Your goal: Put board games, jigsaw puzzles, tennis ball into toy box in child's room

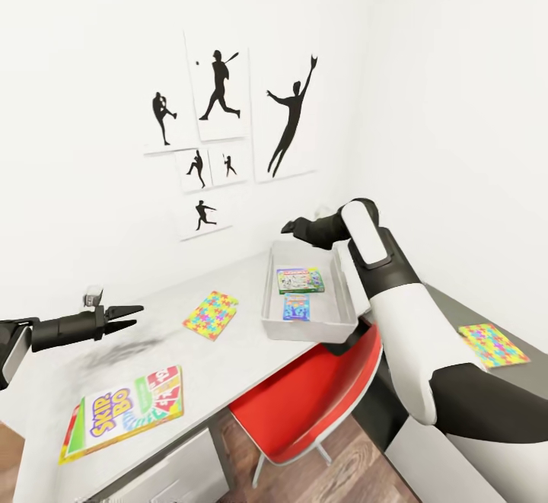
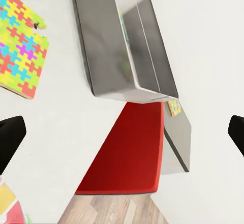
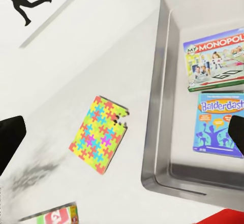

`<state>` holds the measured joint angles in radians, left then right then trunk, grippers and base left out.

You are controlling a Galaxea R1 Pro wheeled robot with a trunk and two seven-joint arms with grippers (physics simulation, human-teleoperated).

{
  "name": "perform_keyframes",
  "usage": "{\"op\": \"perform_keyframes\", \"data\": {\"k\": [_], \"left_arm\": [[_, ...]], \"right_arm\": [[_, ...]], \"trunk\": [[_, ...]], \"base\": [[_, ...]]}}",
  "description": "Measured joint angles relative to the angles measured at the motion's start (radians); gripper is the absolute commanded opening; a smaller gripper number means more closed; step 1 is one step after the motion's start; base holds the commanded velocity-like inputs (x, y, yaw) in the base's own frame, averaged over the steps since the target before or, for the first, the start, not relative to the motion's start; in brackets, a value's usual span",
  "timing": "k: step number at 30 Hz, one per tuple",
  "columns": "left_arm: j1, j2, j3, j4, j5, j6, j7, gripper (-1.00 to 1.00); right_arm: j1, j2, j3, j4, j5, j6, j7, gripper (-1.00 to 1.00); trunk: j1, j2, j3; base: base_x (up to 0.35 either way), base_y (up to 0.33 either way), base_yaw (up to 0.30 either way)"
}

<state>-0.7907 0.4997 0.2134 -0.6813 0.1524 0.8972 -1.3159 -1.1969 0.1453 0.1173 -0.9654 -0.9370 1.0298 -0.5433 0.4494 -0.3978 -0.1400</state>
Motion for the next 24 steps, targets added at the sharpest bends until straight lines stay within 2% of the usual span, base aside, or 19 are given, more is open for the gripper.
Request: {"op": "perform_keyframes", "data": {"k": [24], "left_arm": [[-0.001, 0.0, 0.0, 0.0, -0.001, 0.0, 0.0, 1.0]], "right_arm": [[0.0, 0.0, 0.006, 0.001, -0.001, -0.001, 0.0, 1.0]], "trunk": [[0.0, 0.0, -0.013]], "base": [[-0.068, 0.065, 0.261]]}}
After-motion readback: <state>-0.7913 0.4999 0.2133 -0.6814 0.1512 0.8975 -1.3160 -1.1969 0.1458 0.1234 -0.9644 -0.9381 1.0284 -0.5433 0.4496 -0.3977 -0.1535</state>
